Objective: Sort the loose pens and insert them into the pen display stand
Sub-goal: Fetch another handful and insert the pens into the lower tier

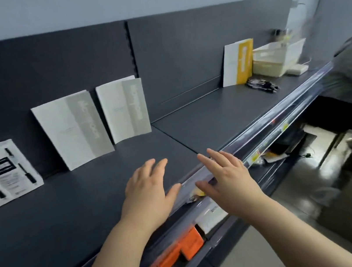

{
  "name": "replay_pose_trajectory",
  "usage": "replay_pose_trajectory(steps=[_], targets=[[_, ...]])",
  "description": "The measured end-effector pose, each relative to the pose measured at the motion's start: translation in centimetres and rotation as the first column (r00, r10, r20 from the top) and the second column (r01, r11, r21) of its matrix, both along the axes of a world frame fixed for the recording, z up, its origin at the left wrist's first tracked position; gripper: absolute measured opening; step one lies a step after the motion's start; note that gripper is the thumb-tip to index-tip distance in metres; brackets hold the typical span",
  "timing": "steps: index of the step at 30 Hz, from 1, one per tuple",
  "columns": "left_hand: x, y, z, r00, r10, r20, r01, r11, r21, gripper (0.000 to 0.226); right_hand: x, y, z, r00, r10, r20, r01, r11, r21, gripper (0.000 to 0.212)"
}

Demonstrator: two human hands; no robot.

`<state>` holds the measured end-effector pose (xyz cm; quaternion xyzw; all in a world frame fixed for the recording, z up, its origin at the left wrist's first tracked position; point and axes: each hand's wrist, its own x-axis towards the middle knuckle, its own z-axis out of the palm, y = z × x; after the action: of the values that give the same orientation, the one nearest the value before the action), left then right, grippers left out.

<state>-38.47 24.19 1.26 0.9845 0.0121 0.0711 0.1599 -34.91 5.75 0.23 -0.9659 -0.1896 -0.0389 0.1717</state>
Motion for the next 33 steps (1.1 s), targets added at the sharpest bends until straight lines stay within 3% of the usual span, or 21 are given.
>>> replay_pose_trajectory(steps=[8, 16, 23, 33], targets=[[14.6, -8.8, -2.1, 0.999, -0.011, -0.039, 0.007, 0.995, -0.102, 0.067, 13.1, -8.5, -1.0, 0.999, -0.043, -0.017, 0.042, 0.998, -0.046, 0.065], [26.9, -16.0, -1.7, 0.991, -0.009, -0.137, -0.002, 0.997, -0.080, 0.066, 24.9, -16.7, -0.5, 0.994, -0.086, -0.072, 0.081, 0.994, -0.070, 0.065], [34.6, -22.1, -2.9, 0.965, -0.028, -0.260, -0.034, 0.972, -0.231, 0.065, 35.2, -23.4, -2.0, 0.987, -0.087, -0.138, 0.085, 0.996, -0.020, 0.062], [48.4, -33.6, -4.2, 0.916, 0.131, -0.379, -0.266, 0.906, -0.328, 0.061, 53.3, -33.6, -3.5, 0.981, -0.018, -0.193, 0.030, 0.998, 0.060, 0.054]])
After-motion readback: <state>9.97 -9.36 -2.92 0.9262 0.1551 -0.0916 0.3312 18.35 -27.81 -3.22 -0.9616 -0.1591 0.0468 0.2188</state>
